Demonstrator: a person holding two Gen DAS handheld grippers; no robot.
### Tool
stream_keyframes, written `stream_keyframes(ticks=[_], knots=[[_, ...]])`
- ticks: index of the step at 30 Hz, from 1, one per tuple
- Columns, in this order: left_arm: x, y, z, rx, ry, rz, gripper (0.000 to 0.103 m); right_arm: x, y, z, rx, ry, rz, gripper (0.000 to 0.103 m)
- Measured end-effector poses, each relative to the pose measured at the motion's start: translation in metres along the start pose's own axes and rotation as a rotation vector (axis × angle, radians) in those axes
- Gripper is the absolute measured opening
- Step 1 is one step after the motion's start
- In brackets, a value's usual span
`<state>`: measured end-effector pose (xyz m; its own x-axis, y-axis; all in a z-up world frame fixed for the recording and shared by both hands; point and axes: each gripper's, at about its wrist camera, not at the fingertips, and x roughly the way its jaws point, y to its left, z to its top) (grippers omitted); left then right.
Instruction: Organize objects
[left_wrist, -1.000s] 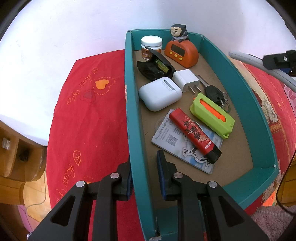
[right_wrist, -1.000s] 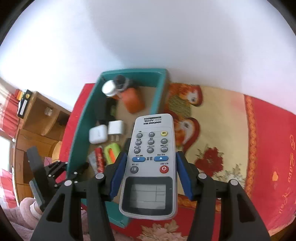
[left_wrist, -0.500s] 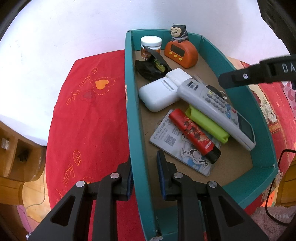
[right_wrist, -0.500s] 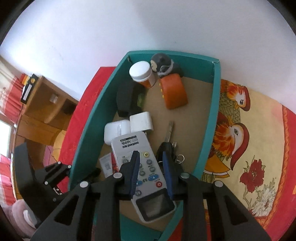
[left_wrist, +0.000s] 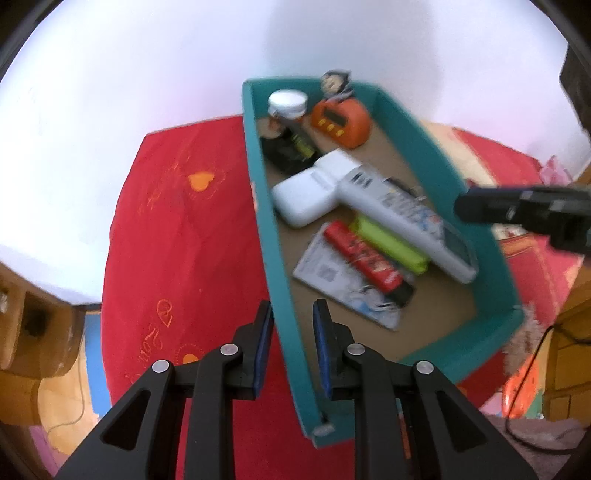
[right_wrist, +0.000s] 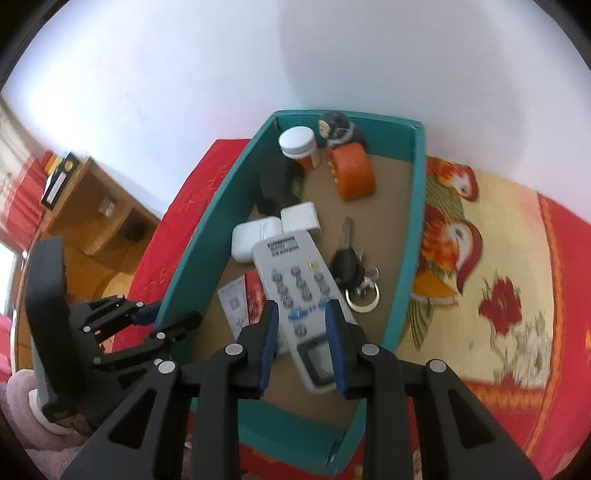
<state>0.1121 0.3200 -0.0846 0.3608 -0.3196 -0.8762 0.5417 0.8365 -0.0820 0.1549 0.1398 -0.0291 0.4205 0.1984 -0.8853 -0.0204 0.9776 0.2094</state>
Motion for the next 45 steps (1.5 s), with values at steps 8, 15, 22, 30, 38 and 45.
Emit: stream_keyframes(ticks=[8, 15, 22, 30, 38, 45], knots=[[-0.043, -0.013, 0.016, 0.000, -0.082, 0.009, 0.022, -0.032, -0.014, -0.030, 0.089, -0.066, -0.039, 0.034], [-0.062, -0.055, 0.028, -0.012, -0.139, 0.009, 0.046, -0.064, -0.030, -0.043, 0.091, -0.126, -0.046, 0.054], [-0.063, -0.096, 0.028, -0.048, -0.124, -0.019, 0.064, -0.097, -0.059, -0.056, 0.089, -0.168, -0.063, 0.070], [-0.064, -0.122, 0.030, -0.097, -0.147, 0.043, 0.084, -0.106, -0.089, -0.066, 0.113, -0.172, -0.091, 0.078], [-0.061, -0.130, 0.029, -0.149, -0.142, 0.097, 0.090, -0.109, -0.110, -0.077, 0.192, -0.186, -0.072, 0.081], [-0.064, -0.136, 0.026, -0.148, -0.151, 0.132, 0.101, -0.113, -0.110, -0.084, 0.175, -0.198, -0.122, 0.081]])
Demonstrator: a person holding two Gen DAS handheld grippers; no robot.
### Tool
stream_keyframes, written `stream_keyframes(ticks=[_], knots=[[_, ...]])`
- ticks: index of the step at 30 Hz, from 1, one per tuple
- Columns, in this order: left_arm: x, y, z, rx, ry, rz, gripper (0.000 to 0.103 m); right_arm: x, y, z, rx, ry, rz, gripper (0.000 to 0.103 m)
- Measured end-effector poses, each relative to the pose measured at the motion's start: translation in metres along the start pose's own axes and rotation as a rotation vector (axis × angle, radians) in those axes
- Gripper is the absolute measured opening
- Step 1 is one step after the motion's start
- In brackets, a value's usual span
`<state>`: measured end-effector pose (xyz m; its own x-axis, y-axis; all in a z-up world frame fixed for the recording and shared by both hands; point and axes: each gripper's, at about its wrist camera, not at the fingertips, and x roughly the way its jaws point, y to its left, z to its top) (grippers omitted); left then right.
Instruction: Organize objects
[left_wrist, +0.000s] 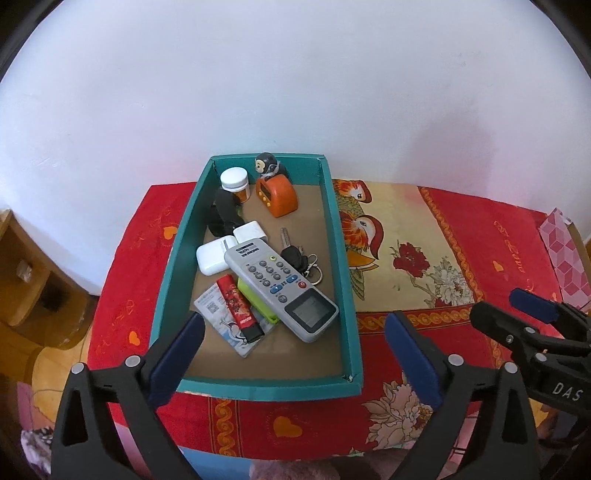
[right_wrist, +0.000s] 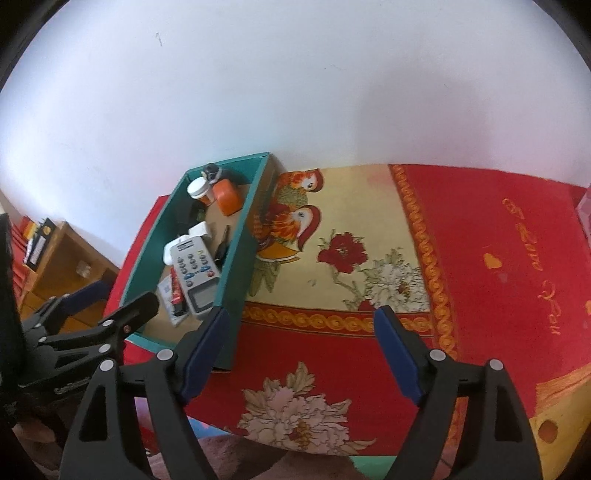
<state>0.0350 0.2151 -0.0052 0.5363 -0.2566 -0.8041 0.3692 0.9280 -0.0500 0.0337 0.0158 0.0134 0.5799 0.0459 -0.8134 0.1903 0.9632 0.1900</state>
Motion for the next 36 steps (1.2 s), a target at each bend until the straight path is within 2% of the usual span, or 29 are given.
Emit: stream_keyframes(ticks=[12, 36], knots=[[-0.0027, -0.0044, -0.0048, 0.001, 0.004, 0.002, 0.101, -0.0021, -0.0040, -0.0049, 0.010, 0.002, -0.030, 0.082], [0.0036, -0.0085, -0.0074, 0.001, 0.026, -0.016, 0.101, 0.0028, -0.0087, -0.0059, 0.017, 0.020, -0.037, 0.082]])
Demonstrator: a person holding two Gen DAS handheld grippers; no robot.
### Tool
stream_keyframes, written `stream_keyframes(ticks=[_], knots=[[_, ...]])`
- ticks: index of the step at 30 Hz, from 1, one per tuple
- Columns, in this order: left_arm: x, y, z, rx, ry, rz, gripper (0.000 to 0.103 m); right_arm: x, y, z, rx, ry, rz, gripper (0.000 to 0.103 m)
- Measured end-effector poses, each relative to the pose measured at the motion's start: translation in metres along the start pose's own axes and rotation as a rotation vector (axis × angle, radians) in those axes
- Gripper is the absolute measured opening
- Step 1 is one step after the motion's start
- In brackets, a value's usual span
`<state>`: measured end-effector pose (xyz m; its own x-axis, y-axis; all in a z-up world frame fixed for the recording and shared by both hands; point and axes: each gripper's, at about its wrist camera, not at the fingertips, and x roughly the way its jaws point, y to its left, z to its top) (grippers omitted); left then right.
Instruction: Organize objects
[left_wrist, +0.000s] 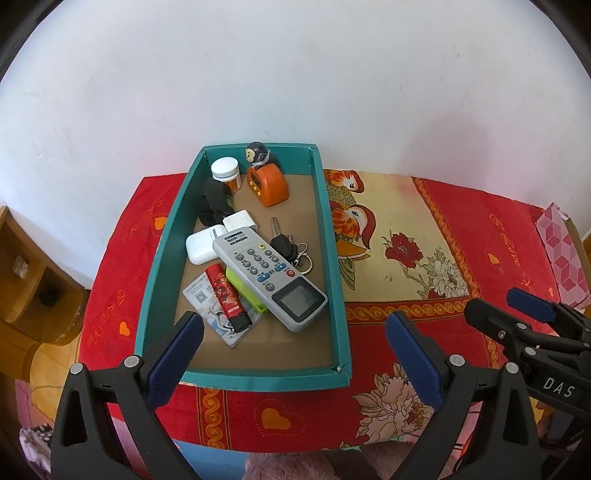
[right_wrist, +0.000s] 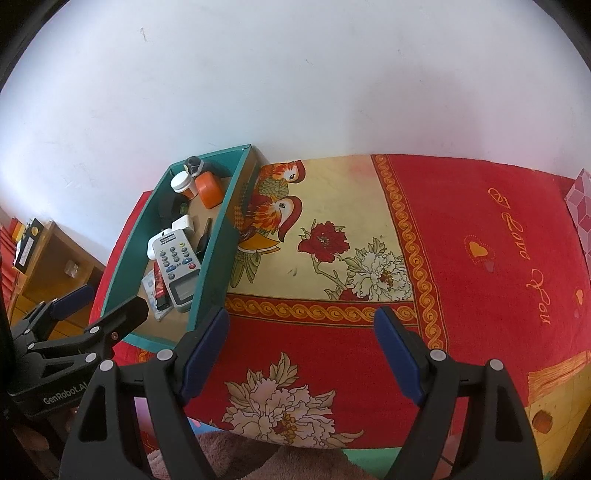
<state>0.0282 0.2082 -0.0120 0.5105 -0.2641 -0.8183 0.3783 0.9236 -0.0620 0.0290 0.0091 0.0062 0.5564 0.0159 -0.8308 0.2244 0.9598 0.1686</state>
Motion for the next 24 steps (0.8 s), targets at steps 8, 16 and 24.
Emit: stream_keyframes(ticks=[8, 16, 24], knots=[[0.0001, 0.0002, -0.0005, 0.001, 0.002, 0.000, 0.101, 0.0006, 0.0002, 0.0003, 0.002, 0.002, -0.004, 0.082], [-0.0005, 0.0014, -0.0020, 0.003, 0.003, -0.001, 0.101, 0.0006, 0.0028, -0.0023, -0.004, 0.001, -0.005, 0.082], [0.0003, 0.0052, -0.0048, -0.004, 0.018, 0.010, 0.101, -0.0007, 0.0053, -0.0033, -0.004, 0.001, -0.005, 0.082]])
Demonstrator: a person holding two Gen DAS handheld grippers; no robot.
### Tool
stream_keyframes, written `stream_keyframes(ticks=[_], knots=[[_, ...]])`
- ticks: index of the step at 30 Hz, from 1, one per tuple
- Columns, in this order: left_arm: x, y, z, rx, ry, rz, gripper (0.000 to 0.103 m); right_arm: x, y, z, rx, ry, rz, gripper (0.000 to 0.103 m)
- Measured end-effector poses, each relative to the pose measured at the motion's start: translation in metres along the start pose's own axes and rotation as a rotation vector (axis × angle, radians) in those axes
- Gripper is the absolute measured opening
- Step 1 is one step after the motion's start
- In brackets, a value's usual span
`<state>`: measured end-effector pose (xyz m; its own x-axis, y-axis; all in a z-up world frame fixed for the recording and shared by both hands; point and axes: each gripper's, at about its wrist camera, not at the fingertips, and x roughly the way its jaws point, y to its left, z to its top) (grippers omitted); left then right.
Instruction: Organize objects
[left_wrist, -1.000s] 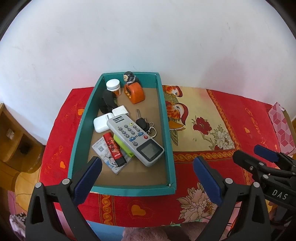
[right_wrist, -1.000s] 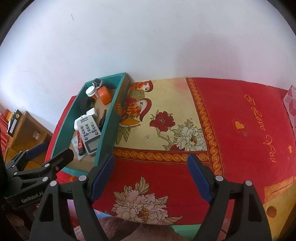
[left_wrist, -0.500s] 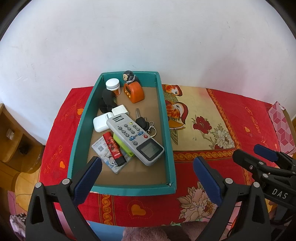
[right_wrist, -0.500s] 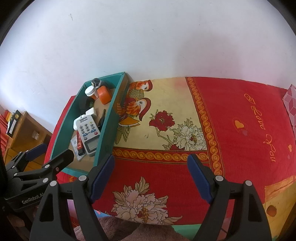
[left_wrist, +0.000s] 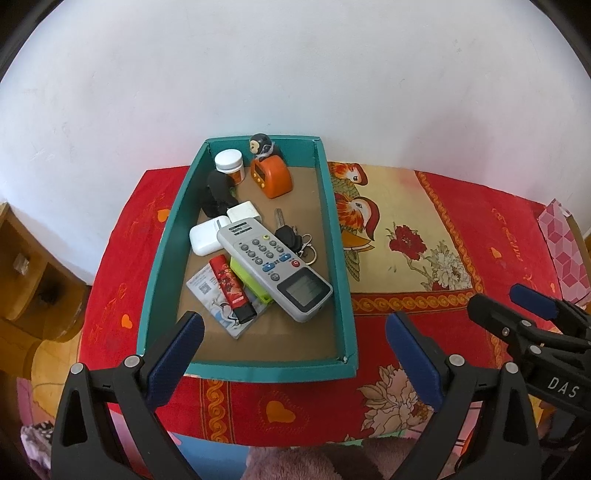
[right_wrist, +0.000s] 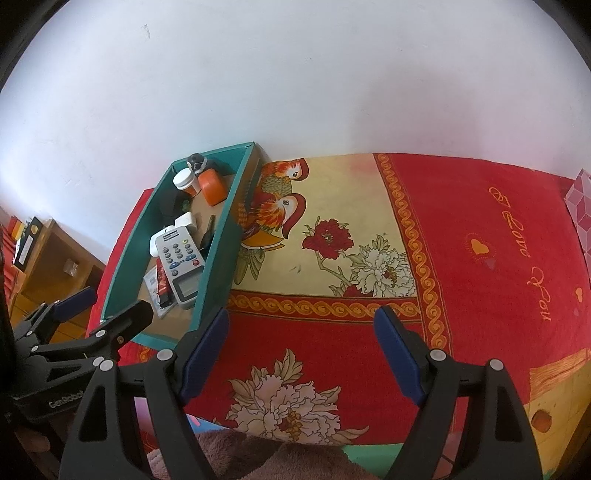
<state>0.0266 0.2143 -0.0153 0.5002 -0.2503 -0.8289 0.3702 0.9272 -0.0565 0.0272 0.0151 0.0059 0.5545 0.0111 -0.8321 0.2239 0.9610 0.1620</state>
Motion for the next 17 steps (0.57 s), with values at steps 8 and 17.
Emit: stream_keyframes(ticks=[8, 17], knots=[[-0.0007, 0.0019, -0.0001, -0.002, -0.002, 0.000, 0.100, -0.0002, 0.0005, -0.0002, -0.001, 0.002, 0.002, 0.082], [-0.0008, -0.0001, 0.0001, 0.001, 0.004, 0.001, 0.100, -0.0011, 0.0000, -0.0006, 0.002, 0.001, 0.000, 0.082]])
